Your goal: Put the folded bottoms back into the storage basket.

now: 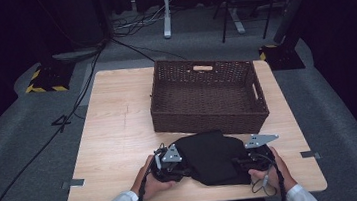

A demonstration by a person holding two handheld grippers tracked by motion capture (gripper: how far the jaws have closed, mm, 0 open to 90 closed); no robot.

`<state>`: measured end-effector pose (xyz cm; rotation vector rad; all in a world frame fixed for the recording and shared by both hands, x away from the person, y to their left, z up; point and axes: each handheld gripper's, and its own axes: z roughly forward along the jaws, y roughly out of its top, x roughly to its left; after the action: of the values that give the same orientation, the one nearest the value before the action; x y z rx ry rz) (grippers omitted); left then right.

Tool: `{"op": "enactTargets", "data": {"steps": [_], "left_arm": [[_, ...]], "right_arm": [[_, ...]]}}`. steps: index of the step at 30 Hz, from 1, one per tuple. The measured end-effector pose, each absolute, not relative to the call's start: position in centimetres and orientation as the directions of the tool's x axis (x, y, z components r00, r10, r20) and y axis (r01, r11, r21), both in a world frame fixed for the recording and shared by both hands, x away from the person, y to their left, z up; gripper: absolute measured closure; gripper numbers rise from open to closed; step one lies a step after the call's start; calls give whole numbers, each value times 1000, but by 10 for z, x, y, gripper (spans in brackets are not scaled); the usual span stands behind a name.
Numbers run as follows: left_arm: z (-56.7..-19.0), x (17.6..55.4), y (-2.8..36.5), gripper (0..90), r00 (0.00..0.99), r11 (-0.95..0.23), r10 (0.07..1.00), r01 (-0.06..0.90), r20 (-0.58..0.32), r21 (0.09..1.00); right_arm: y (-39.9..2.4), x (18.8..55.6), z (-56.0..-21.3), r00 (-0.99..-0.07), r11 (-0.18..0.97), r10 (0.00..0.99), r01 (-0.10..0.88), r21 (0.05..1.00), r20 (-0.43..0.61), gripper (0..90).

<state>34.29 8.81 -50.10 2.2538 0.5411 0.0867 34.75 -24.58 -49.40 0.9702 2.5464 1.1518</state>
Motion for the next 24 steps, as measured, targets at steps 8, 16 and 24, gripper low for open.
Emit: {"op": "enactTargets", "data": {"steps": [8,16,24], "left_arm": [[-499,341,90,633,903,-578,418,349,-100,738],[-495,338,90,685,906,-576,418,320,-65,752],[-490,338,93,696,908,-573,417,300,-44,762]], "right_arm": [[-246,348,-492,-768,484,633,488,726,95,603],[-247,344,-488,-770,480,632,475,737,84,618],[-245,342,-484,-774,481,628,469,741,82,620]]}}
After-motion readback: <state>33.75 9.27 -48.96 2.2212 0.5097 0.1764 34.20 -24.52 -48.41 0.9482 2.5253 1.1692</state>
